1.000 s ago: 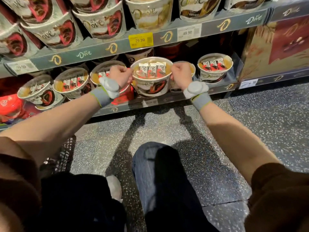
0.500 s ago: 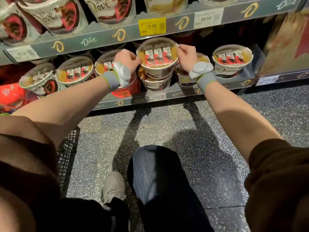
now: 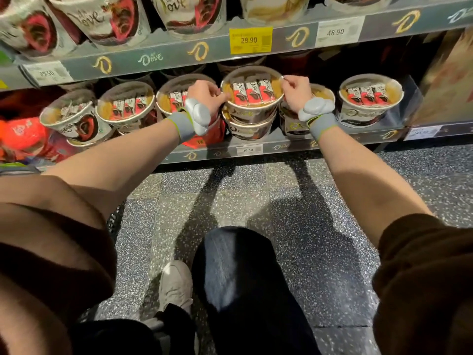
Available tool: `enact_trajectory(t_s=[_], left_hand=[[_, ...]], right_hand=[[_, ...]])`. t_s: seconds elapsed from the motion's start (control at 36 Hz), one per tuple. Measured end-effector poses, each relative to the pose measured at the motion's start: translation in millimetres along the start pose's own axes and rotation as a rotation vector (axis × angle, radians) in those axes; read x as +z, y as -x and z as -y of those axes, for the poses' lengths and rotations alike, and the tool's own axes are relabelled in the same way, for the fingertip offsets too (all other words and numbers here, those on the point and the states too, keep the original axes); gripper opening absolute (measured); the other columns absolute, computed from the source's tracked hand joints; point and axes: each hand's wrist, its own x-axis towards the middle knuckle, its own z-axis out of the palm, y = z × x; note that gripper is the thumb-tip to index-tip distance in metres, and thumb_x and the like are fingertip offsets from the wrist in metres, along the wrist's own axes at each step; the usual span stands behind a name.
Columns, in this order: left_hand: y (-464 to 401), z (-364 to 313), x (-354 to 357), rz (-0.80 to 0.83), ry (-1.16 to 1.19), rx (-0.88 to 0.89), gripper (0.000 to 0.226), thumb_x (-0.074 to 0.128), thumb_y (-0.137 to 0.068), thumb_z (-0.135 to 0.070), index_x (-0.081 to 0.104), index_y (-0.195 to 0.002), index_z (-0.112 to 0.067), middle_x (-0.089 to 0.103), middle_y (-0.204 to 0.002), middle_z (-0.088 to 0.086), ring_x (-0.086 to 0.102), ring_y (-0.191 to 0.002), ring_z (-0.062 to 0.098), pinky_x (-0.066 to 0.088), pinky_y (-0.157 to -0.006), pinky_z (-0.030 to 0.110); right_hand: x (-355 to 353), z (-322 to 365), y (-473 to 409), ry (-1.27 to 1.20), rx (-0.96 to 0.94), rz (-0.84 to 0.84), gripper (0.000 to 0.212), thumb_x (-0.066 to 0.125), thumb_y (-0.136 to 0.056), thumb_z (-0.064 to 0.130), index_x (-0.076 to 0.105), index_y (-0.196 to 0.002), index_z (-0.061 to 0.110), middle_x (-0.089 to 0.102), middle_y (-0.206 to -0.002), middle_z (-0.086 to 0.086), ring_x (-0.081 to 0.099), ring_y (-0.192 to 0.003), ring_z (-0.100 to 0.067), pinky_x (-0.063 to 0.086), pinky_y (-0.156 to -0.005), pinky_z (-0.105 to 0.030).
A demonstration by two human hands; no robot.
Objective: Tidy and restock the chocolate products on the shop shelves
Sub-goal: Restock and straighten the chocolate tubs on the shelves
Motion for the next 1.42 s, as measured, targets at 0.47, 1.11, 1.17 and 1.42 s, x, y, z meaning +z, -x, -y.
enact_trajectory(t_s=[0.47,1.11,1.17,1.42], left_hand=[[58,56,-60,0.128,-0.038,0.046,0.021,0.054,-0.093,-0.020,0.070,-0.093,-0.005,0.070,-0.095,0.014,0.064,-0.091,0.029,0.047,-0.077,0.031],[301,331,-256,-0.661,0.131,-0.909,0.022,0.052,-0.091,-0.013,0.069,-0.104,-0.009,0.069,-0.107,0.012,0.062,-0.104,0.028,0.043,-0.082,0.027],[327,349,-268,-0.758,0.086,-1.058,0.024,0.050,-0.093,-0.018,0.068,-0.108,-0.012,0.067,-0.112,0.012,0.060,-0.109,0.029,0.044,-0.087,0.031],[405,407,-278,-0.898,0.102,-1.341,0.033,0.057,-0.089,-0.019,0.057,-0.117,-0.003,0.059,-0.121,0.020,0.053,-0.117,0.033,0.039,-0.096,0.037]], right_hand=[[66,17,98,0.116,0.320,-0.016,0.024,0.040,-0.092,0.003,0.040,-0.068,0.005,0.042,-0.074,-0.010,0.036,-0.072,-0.019,0.025,-0.064,-0.029],[363,233,240,0.070,-0.329,0.930,0.016,0.049,-0.091,0.009,0.057,-0.078,0.008,0.055,-0.071,-0.006,0.050,-0.070,-0.020,0.039,-0.068,-0.029],[391,244,257,0.085,-0.355,0.987,0.017,0.048,-0.091,0.008,0.059,-0.081,0.000,0.054,-0.074,-0.011,0.049,-0.070,-0.020,0.037,-0.066,-0.026],[487,269,322,0.221,-0.488,1.248,0.027,0.044,-0.089,0.011,0.065,-0.092,-0.006,0.058,-0.079,-0.009,0.051,-0.073,-0.018,0.035,-0.064,-0.024]])
